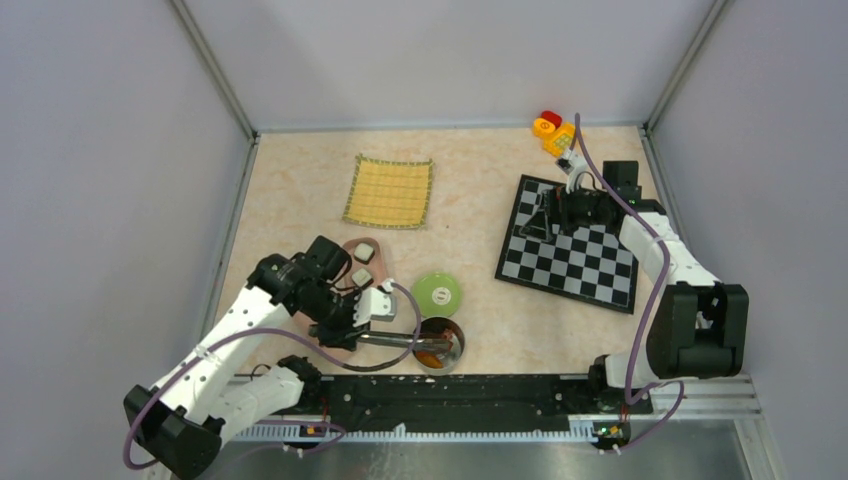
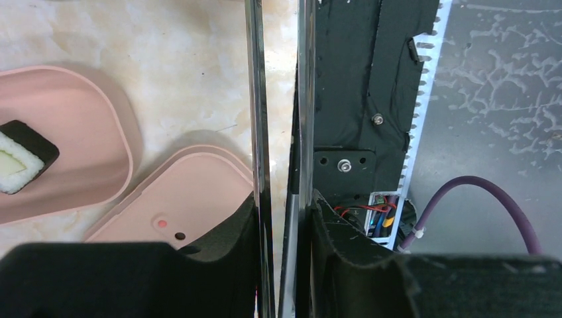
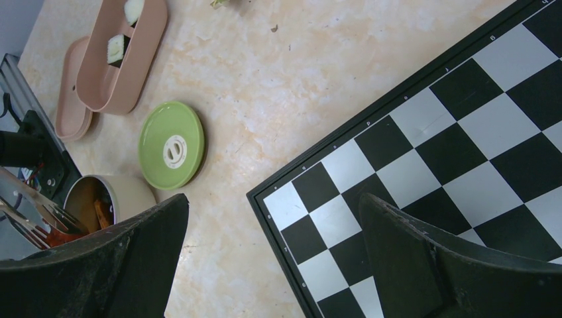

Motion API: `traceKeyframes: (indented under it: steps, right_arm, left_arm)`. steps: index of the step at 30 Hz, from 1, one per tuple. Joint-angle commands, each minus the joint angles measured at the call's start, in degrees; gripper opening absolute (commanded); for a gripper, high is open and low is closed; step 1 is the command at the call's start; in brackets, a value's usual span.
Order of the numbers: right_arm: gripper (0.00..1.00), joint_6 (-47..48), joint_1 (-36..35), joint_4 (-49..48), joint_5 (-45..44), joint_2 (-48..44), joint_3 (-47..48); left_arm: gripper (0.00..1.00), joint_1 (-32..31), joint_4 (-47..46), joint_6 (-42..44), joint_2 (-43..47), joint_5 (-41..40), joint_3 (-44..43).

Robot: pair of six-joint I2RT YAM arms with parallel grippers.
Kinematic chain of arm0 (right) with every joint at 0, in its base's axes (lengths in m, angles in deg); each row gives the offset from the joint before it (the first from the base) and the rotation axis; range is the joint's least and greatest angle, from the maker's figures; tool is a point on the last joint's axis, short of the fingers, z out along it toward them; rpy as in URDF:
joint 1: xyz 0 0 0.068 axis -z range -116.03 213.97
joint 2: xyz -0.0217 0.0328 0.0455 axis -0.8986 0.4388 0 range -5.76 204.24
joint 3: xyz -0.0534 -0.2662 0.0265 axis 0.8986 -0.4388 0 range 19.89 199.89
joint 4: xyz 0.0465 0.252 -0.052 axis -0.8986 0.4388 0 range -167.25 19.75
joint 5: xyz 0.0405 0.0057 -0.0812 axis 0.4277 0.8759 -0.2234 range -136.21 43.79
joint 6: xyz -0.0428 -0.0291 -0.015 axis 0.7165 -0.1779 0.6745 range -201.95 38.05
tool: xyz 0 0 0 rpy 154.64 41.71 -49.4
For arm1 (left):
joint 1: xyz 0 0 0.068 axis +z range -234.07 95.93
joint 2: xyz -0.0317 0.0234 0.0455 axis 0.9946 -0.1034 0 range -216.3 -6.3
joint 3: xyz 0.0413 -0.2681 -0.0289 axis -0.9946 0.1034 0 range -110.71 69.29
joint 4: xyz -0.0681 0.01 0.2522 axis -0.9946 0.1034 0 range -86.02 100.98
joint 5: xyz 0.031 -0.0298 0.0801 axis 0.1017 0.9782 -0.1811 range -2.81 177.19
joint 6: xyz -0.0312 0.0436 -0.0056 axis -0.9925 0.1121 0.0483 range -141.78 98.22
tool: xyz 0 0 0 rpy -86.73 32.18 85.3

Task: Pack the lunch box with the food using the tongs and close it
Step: Place the fake food in the packing box.

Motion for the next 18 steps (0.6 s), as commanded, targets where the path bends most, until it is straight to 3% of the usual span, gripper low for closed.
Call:
traceKeyframes:
  steps: [1,11,18]
  right_arm:
    - [0.98,1.18,0.43,-1.88,0.10,0.35,0.51]
    - [0.98,1.27,0.43,-1.74,0.09,0.23,0.51]
    - [0.98,1.27,0.43,-1.70,0.11,0.26,0.46]
  left_arm:
    - [0.26,-1.01,-2.85,-1.10,0.05,-0.87,0.20]
    - [0.43,-3.89,-4.75,-2.84,-1.01,-1.22,0.69]
    - [0.42,-4.52,-5.11,-3.58,-0.67,-1.10,-0.41]
